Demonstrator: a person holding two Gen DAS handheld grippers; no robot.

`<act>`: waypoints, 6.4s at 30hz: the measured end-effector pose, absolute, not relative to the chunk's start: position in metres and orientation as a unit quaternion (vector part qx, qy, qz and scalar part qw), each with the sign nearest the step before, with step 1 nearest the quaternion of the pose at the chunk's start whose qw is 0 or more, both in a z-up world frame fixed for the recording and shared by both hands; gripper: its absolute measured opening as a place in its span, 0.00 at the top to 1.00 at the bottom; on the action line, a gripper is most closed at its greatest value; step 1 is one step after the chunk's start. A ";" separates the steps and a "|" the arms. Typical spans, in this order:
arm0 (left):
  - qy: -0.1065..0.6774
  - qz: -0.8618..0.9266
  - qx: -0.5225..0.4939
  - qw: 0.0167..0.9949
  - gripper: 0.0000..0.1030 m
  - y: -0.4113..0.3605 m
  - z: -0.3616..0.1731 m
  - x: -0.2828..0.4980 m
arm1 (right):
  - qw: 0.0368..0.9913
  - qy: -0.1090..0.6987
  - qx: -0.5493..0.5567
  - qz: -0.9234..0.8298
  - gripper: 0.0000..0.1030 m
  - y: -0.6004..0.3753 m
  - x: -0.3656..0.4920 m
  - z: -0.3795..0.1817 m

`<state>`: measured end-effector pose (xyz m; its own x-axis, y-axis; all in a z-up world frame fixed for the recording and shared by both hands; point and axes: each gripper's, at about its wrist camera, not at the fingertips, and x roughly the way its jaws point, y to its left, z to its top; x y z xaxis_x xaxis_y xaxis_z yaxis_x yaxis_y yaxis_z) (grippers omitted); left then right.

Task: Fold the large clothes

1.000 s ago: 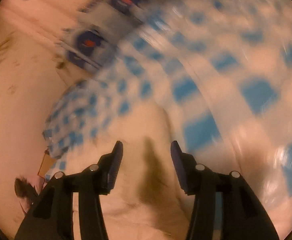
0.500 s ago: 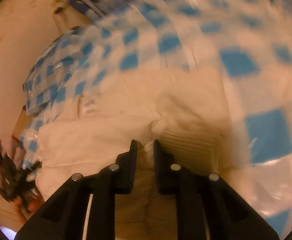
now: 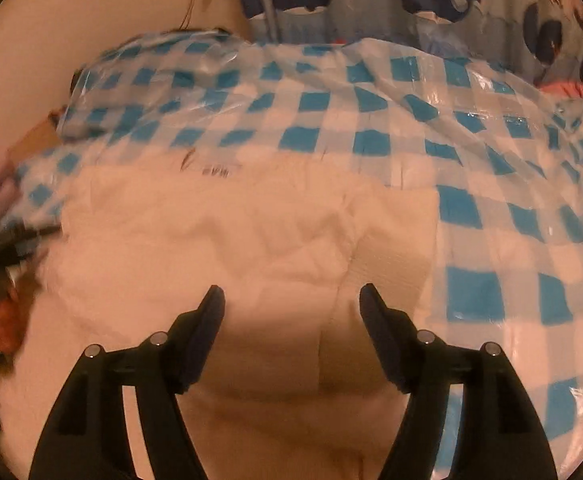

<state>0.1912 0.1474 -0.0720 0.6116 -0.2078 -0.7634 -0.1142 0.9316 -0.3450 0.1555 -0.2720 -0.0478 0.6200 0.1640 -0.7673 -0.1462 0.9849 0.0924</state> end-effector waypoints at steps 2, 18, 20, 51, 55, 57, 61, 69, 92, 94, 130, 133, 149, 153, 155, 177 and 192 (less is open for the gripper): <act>0.445 -0.027 -0.137 0.885 0.06 0.136 -0.070 0.194 | 0.874 0.477 0.010 0.092 0.28 -0.269 0.163 -0.081; 0.465 -0.049 -0.052 0.882 0.06 0.118 -0.072 0.183 | 0.864 0.481 0.075 0.129 0.23 -0.283 0.147 -0.064; 0.445 -0.051 -0.091 0.889 0.06 0.138 -0.049 0.167 | 0.850 0.475 0.161 0.162 0.21 -0.311 0.119 -0.046; 0.556 -0.052 -0.227 0.798 0.06 0.286 -0.099 -0.129 | 0.692 0.525 0.396 0.298 0.13 -0.390 -0.178 -0.080; 0.548 -0.086 -0.234 0.799 0.06 0.276 -0.097 -0.141 | 0.698 0.530 0.406 0.260 0.13 -0.399 -0.179 -0.088; 0.558 -0.069 -0.226 0.795 0.06 0.275 -0.103 -0.142 | 0.692 0.540 0.405 0.256 0.13 -0.398 -0.179 -0.093; 0.578 -0.078 -0.233 0.778 0.06 0.270 -0.113 -0.144 | 0.679 0.546 0.395 0.291 0.13 -0.382 -0.177 -0.091; 0.562 -0.082 -0.216 0.794 0.64 0.262 -0.103 -0.146 | 0.711 0.528 0.368 0.282 0.80 -0.365 -0.172 -0.084; 0.598 -0.094 -0.168 0.778 0.54 0.256 -0.073 -0.183 | 0.737 0.531 0.347 0.235 0.44 -0.428 -0.228 -0.048; 0.601 -0.077 -0.144 0.783 0.53 0.255 -0.074 -0.178 | 0.734 0.538 0.342 0.236 0.40 -0.424 -0.220 -0.051; 0.570 -0.163 -0.178 0.786 0.89 0.270 -0.056 -0.180 | 0.692 0.486 0.412 0.339 0.78 -0.398 -0.204 -0.064; 0.628 -0.137 -0.175 0.746 0.59 0.272 -0.093 -0.169 | 0.677 0.526 0.421 0.295 0.44 -0.399 -0.197 -0.089; 0.486 -0.209 -0.239 0.814 0.93 0.281 0.008 -0.204 | 0.742 0.356 0.431 0.370 0.87 -0.400 -0.220 -0.015; 0.552 -0.196 -0.220 0.780 0.88 0.274 -0.032 -0.192 | 0.737 0.404 0.417 0.345 0.87 -0.406 -0.221 -0.035; 0.593 -0.166 -0.204 0.762 0.83 0.266 -0.063 -0.179 | 0.725 0.440 0.416 0.328 0.84 -0.405 -0.217 -0.052; 0.612 -0.212 -0.230 0.726 0.30 0.276 -0.118 -0.150 | 0.686 0.500 0.428 0.311 0.53 -0.390 -0.211 -0.084; 0.455 -0.264 -0.194 0.828 0.94 0.241 0.019 -0.211 | 0.744 0.304 0.451 0.389 0.87 -0.416 -0.235 -0.011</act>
<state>-0.2113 0.2414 0.0190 0.4459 -0.6140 -0.6513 0.2597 0.7851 -0.5623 -0.2351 -0.4158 -0.0109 0.5125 0.8528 -0.1007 -0.3055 0.2907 0.9068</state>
